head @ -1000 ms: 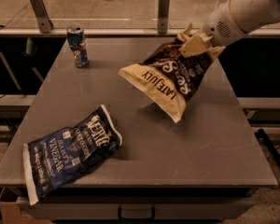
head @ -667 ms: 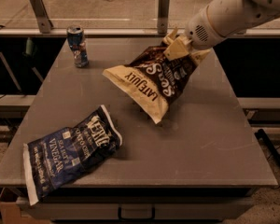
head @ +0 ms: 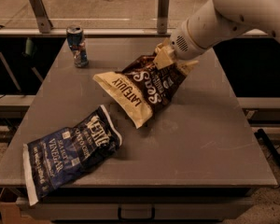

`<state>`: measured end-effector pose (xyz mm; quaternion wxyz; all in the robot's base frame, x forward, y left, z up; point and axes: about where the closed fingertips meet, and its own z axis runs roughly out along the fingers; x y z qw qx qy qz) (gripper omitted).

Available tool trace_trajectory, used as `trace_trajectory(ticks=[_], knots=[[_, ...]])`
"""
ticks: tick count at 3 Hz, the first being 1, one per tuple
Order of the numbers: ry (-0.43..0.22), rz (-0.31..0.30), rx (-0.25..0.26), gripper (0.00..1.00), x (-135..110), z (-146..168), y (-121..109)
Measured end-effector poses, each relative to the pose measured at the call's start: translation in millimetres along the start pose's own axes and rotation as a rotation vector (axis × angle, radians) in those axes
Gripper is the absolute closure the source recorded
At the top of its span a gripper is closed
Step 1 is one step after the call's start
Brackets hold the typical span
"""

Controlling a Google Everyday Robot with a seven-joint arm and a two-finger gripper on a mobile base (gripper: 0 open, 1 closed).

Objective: Move brown chip bag near blue chip bag

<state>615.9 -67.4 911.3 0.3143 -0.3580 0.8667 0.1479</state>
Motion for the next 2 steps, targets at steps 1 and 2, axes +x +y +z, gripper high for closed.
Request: trace_trajectory(ticks=[1,2], knots=[[0.021,0.041,0.012,0.36,13,3,6],[0.042,0.075,0.020,0.13,30,2,10]])
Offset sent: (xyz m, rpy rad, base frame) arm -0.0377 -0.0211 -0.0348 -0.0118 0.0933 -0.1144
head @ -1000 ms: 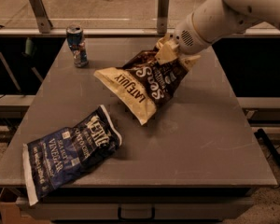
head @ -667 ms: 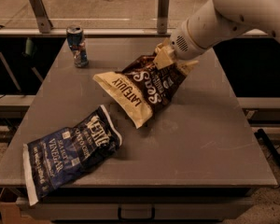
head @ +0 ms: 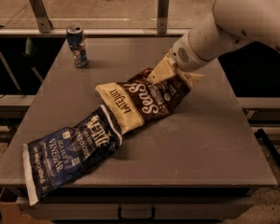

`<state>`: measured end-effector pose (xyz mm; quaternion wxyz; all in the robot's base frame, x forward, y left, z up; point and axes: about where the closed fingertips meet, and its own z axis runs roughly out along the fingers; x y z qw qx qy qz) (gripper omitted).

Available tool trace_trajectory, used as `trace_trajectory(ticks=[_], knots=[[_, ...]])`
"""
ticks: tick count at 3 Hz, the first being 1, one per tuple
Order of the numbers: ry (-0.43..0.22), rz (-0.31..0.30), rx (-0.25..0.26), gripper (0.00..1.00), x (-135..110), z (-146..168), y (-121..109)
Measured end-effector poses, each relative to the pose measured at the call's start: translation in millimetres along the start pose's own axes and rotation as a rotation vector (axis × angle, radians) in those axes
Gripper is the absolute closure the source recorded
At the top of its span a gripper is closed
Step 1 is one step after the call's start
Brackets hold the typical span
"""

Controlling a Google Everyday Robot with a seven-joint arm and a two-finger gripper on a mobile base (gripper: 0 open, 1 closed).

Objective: Move brown chip bag near blue chip bag

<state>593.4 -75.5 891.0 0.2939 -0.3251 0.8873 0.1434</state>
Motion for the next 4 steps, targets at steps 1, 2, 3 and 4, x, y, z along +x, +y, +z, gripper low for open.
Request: trace_trajectory(ticks=[1,2,3,4], knots=[[0.009,0.027,0.008,0.00,13,-2,-1],[0.009,0.044,0.028,0.00,21,-9,-6],[-0.067,0.034,0.072,0.00,24,-33,-19],[-0.232,0.033,0.134,0.00,23,-87,-53]])
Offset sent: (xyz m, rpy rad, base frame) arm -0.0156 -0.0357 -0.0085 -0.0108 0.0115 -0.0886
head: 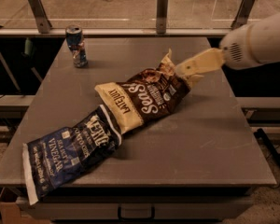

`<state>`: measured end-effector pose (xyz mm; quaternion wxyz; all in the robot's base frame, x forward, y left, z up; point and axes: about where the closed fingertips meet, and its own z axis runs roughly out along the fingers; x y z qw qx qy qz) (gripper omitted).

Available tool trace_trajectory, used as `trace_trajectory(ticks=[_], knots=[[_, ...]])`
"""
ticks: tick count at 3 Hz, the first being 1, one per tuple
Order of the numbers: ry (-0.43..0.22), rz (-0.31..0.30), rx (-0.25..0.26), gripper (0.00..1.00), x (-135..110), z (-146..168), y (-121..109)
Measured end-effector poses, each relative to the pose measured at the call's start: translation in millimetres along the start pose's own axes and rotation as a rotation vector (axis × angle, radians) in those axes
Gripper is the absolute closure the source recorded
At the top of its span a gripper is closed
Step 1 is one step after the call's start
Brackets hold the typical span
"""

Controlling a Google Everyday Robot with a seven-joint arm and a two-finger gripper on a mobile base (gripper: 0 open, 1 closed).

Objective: Move brown chip bag near blue chip bag

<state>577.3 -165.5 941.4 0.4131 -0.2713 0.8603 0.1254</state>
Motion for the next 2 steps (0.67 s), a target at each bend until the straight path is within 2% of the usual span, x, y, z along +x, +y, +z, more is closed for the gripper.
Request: trace_trajectory(ticks=[1,2], knots=[[-0.135,0.007,0.024,0.00,-6,-64,-34],[-0.267,-0.064,0.047,0.00,0,-155,-79]])
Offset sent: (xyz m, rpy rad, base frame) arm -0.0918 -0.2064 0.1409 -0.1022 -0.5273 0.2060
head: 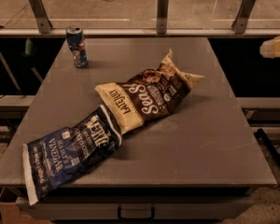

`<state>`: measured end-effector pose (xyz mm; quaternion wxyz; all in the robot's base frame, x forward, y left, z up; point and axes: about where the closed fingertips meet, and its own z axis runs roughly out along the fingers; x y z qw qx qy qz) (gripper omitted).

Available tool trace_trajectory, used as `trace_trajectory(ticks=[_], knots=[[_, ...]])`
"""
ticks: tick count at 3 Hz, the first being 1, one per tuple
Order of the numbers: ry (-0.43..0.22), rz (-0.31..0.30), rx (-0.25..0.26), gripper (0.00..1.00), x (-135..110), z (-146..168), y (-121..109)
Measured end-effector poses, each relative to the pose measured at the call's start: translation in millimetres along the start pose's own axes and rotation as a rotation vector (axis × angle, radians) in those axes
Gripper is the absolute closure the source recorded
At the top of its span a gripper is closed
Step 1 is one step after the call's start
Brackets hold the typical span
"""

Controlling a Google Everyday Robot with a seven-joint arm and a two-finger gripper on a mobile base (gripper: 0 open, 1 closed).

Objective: Move brown chip bag near blue chip bag

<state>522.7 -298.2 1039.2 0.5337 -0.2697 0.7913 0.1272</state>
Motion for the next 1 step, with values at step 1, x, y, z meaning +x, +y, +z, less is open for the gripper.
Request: trace_trajectory(ticks=[1], knots=[[-0.004,-0.050,0.011,0.00,-8.6,-1.4,1.5]])
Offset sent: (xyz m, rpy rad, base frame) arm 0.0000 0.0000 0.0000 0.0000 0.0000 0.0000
